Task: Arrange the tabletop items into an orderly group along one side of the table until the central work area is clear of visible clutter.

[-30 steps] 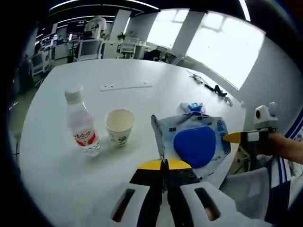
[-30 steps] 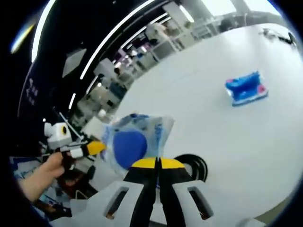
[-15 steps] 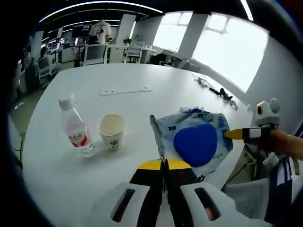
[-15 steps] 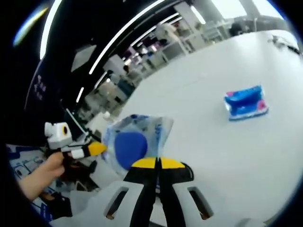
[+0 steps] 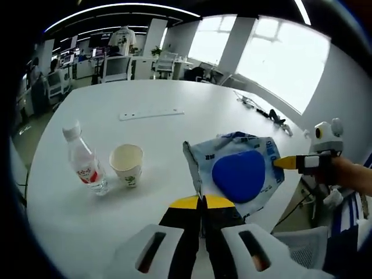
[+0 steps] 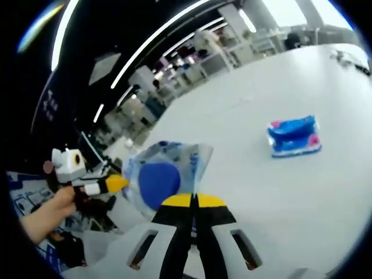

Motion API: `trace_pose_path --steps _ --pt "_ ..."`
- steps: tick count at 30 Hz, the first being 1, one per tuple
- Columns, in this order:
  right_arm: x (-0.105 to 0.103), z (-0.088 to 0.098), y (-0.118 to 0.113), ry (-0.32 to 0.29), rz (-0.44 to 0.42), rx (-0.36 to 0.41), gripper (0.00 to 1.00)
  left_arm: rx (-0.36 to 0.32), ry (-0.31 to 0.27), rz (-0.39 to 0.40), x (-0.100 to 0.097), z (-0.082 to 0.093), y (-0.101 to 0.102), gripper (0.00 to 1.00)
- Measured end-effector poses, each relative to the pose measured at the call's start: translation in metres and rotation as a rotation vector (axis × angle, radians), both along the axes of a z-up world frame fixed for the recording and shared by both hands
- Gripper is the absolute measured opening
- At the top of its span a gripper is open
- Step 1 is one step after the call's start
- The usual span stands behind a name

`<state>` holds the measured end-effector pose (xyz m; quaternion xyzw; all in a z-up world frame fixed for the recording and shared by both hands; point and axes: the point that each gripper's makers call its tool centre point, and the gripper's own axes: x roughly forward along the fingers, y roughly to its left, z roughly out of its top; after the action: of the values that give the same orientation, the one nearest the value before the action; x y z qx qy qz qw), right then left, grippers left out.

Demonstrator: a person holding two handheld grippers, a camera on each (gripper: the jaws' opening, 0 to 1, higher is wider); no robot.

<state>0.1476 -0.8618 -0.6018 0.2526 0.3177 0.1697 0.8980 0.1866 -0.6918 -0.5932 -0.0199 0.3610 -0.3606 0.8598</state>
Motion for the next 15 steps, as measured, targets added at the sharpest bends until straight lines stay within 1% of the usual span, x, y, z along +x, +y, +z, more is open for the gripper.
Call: trace_pose_path --steps 6,15 --pt "0.000 -0.003 -0.001 0.001 -0.010 -0.008 0.00 0.011 0.008 -0.026 0.004 -0.002 -0.002 0.00" --pt "0.012 -0.006 -0.008 0.000 -0.048 -0.016 0.00 0.010 0.013 -0.060 0.015 -0.005 -0.008 0.00"
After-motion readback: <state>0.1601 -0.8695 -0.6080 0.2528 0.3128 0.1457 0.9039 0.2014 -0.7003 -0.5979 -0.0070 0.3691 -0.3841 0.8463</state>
